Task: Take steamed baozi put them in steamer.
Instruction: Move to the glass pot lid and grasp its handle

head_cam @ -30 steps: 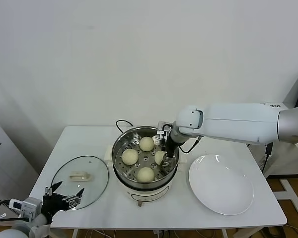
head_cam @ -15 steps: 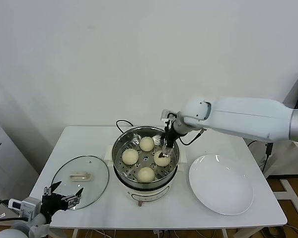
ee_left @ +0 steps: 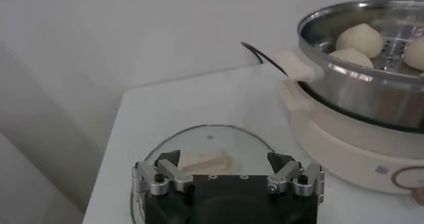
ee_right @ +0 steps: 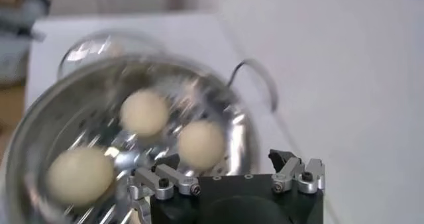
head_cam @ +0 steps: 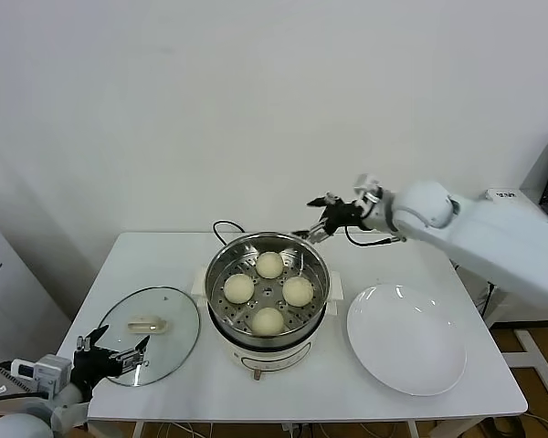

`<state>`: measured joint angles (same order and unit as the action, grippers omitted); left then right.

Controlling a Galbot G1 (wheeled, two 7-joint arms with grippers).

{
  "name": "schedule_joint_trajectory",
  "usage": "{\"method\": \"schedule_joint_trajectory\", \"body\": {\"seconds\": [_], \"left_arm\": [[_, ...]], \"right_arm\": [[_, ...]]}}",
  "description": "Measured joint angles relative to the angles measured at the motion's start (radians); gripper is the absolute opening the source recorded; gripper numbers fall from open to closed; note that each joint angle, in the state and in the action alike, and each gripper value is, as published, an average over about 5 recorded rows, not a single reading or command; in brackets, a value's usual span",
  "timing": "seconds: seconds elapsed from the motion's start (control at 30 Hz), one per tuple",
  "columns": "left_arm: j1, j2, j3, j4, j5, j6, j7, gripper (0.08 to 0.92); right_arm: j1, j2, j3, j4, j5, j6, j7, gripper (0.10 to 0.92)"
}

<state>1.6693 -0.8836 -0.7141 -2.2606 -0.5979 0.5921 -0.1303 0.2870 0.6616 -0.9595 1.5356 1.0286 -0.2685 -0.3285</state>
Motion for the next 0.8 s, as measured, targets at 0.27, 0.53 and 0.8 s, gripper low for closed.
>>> {"method": "schedule_joint_trajectory", "body": {"seconds": [0.27, 0.53, 0.8], "left_arm": [[-0.013, 0.008, -0.008, 0.011, -0.008, -0.016, 0.003, 0.823], [-0.035, 0.012, -0.012, 0.033, 0.007, -0.039, 0.013, 0.823], [-0.041, 0.012, -0.004, 0.091, 0.168, -0.107, 0.051, 0.823]], "right_arm": [[-0.468, -0.029, 0.493, 0.034, -0.124, 0.160, 0.171, 0.823], [-0.895, 0.070, 0.929, 0.063, -0.301, 0.260, 0.285, 0.823], [-1.207, 0.205, 1.249, 0.097, -0.453, 0.288, 0.335, 0.823]]}}
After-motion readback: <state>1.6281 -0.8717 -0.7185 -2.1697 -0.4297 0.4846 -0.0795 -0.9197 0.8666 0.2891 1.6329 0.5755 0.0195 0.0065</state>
